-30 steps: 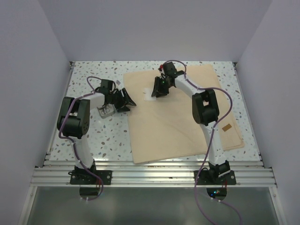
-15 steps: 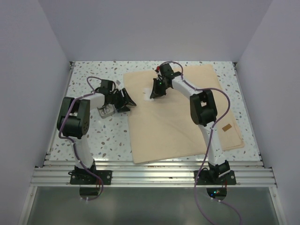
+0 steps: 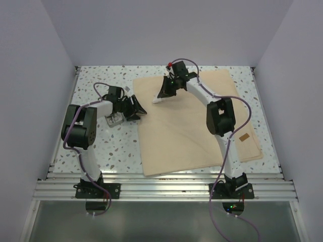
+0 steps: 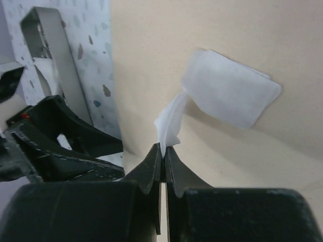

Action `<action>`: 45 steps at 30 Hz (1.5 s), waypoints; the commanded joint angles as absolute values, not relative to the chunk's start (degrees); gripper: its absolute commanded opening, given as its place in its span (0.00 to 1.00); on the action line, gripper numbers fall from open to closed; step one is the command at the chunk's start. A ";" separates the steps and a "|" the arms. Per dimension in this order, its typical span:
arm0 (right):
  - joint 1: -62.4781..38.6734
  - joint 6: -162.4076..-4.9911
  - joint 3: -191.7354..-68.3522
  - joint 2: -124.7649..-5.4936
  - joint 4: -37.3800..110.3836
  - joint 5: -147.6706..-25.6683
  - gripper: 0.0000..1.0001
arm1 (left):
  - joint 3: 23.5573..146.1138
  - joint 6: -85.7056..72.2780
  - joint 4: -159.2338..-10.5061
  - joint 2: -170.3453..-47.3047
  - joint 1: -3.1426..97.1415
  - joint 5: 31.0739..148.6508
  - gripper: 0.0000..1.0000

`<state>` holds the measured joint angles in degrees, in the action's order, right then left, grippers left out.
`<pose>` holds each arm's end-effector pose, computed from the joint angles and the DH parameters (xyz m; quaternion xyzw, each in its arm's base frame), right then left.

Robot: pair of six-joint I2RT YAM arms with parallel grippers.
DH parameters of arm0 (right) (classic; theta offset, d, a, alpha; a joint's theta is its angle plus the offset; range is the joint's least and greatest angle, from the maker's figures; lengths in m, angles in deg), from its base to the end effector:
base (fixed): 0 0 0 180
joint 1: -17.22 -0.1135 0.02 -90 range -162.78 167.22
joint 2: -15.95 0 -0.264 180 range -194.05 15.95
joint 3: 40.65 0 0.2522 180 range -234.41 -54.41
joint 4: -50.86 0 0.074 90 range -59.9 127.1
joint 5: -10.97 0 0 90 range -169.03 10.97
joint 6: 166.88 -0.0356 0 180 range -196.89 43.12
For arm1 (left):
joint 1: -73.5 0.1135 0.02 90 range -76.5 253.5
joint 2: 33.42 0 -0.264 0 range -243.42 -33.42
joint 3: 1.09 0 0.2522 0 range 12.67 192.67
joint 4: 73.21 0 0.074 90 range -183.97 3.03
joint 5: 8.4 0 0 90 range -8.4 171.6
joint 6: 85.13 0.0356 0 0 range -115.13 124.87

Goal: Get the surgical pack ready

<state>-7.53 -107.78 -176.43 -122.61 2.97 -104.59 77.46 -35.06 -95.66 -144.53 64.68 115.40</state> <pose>0.4813 0.2388 0.1939 -0.0251 0.9210 0.3374 0.1930 0.3794 -0.0789 0.1392 -0.1605 0.9026 -0.3713 0.1476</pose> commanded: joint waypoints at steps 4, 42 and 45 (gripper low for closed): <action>-7.47 -110.02 -185.97 -122.30 4.49 -108.03 0.00 | 76.47 -33.63 -96.64 -144.07 64.01 114.65 0.63; -3.69 -108.53 -189.94 -133.37 2.73 -111.46 0.00 | 77.18 -33.45 -96.38 -146.45 64.01 115.44 0.63; -3.52 -108.09 -189.94 -133.29 2.03 -109.62 0.16 | 77.18 -33.45 -96.38 -146.53 63.92 115.61 0.63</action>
